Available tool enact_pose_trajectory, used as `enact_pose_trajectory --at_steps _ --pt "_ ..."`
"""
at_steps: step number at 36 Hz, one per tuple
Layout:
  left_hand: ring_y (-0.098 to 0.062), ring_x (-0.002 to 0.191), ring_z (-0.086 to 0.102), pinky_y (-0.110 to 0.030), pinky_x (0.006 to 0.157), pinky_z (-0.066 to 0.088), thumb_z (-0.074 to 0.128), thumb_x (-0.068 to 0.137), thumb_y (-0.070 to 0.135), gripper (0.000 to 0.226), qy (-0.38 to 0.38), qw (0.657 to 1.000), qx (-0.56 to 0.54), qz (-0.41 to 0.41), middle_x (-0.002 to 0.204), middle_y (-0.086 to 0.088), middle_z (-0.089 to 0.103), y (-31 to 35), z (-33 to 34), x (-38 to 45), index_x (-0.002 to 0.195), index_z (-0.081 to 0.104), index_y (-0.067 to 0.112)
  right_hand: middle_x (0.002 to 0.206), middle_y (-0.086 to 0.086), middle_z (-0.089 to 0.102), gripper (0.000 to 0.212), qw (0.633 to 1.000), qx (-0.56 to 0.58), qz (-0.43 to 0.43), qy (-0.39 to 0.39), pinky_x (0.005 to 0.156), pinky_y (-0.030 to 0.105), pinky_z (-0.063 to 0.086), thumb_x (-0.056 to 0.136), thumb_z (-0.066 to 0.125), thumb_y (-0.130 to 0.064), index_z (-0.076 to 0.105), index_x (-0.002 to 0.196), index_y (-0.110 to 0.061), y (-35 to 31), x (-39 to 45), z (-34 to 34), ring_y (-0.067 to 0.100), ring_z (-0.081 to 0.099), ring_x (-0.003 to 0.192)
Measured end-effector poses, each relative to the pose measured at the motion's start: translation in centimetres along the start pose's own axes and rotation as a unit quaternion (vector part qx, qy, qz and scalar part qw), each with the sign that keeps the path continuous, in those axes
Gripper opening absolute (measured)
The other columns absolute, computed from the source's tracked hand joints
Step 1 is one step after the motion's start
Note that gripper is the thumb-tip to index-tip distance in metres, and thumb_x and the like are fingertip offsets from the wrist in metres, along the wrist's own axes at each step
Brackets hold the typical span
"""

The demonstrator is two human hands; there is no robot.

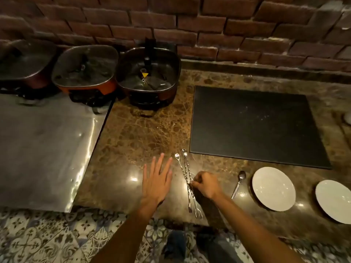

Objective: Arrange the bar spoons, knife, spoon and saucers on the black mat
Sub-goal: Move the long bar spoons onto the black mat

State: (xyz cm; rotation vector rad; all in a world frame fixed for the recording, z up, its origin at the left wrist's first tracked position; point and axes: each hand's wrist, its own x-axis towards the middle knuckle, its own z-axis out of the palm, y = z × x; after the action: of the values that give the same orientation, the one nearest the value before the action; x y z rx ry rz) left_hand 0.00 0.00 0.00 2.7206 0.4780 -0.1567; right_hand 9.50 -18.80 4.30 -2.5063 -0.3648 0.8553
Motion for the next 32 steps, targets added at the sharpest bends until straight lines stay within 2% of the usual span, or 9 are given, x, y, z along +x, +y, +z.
enact_pose_trajectory --at_steps 3,7,13,15,17,18,23,27,32 --pt "-0.018 0.159 -0.007 -0.050 0.127 -0.004 -0.011 0.099 0.061 0.056 -0.006 1.000 0.005 -0.014 0.171 0.012 -0.007 -0.8 0.0 1.8 0.154 -0.011 0.052 0.087 0.006 0.071 0.036 0.999 -0.018 0.032 -0.010 0.073 0.033 0.051 0.080 0.075 -0.044 0.067 0.089 -0.010 -0.7 1.0 0.5 0.022 0.064 0.082" --pt "-0.019 0.159 0.000 -0.055 0.128 0.006 -0.010 0.099 0.058 0.058 0.001 1.000 0.007 -0.002 0.171 0.007 0.001 -1.6 0.2 3.7 0.156 -0.006 0.046 0.089 0.006 0.067 0.037 0.997 -0.021 0.069 -0.020 0.072 0.034 0.051 0.076 0.078 -0.044 0.062 0.086 -0.013 -2.1 1.7 0.6 0.024 0.063 0.083" --pt "-0.021 0.159 -0.001 -0.055 0.128 0.001 0.003 0.104 0.051 0.056 -0.022 0.999 0.031 0.009 0.172 0.005 -0.002 -1.4 1.5 6.2 0.158 -0.006 0.044 0.099 0.008 0.065 0.037 0.994 -0.063 0.083 -0.021 0.080 0.038 0.054 0.077 0.077 -0.044 0.060 0.091 -0.013 -3.4 2.4 1.1 0.027 0.064 0.092" --pt "-0.024 0.159 0.006 -0.058 0.127 0.011 0.009 0.105 0.048 0.056 -0.023 0.999 0.049 0.003 0.172 0.001 0.007 -1.5 2.1 6.2 0.161 0.005 0.040 0.104 0.010 0.067 0.035 0.992 -0.089 0.084 -0.033 0.083 0.038 0.054 0.081 0.074 -0.041 0.063 0.098 -0.012 -3.5 2.6 1.3 0.029 0.065 0.096" --pt "-0.028 0.156 0.023 -0.059 0.122 0.026 0.023 0.108 0.043 0.053 -0.001 0.998 0.055 -0.002 0.168 -0.004 0.024 -1.7 2.5 5.9 0.160 0.024 0.033 0.109 0.011 0.067 0.035 0.990 -0.098 0.091 -0.050 0.085 0.039 0.054 0.084 0.071 -0.039 0.064 0.105 -0.012 -3.4 2.9 1.3 0.031 0.065 0.100" --pt "-0.028 0.155 0.026 -0.059 0.121 0.028 0.024 0.108 0.042 0.052 0.012 0.998 0.061 0.002 0.167 -0.004 0.028 -1.9 2.9 5.9 0.159 0.028 0.033 0.110 0.012 0.066 0.034 0.989 -0.095 0.096 -0.056 0.086 0.040 0.054 0.085 0.070 -0.037 0.063 0.107 -0.012 -3.5 3.0 1.3 0.032 0.064 0.101" --pt "-0.024 0.158 0.013 -0.058 0.124 0.015 0.022 0.105 0.044 0.056 0.016 0.996 0.084 0.018 0.170 0.002 0.017 -2.7 4.1 6.3 0.161 0.015 0.038 0.108 0.014 0.066 0.025 0.988 -0.087 0.112 -0.063 0.084 0.040 0.055 0.085 0.063 -0.025 0.064 0.105 -0.010 -3.8 3.4 1.1 0.035 0.064 0.099" --pt "-0.027 0.158 0.016 -0.059 0.124 0.017 0.026 0.104 0.042 0.057 0.015 0.996 0.088 0.018 0.170 0.000 0.020 -2.7 4.1 6.3 0.160 0.021 0.035 0.102 0.014 0.066 0.022 0.986 -0.103 0.118 -0.064 0.080 0.038 0.056 0.082 0.063 -0.025 0.064 0.099 -0.010 -4.2 3.4 1.3 0.035 0.065 0.094" --pt "-0.028 0.157 0.021 -0.058 0.123 0.017 0.029 0.102 0.040 0.057 0.016 0.996 0.090 0.018 0.169 -0.002 0.024 -2.5 3.8 6.4 0.158 0.026 0.032 0.106 0.015 0.069 0.026 0.974 -0.198 0.080 -0.074 0.078 0.039 0.053 0.085 0.055 -0.003 0.068 0.106 -0.009 -5.3 3.6 2.5 0.036 0.066 0.098"
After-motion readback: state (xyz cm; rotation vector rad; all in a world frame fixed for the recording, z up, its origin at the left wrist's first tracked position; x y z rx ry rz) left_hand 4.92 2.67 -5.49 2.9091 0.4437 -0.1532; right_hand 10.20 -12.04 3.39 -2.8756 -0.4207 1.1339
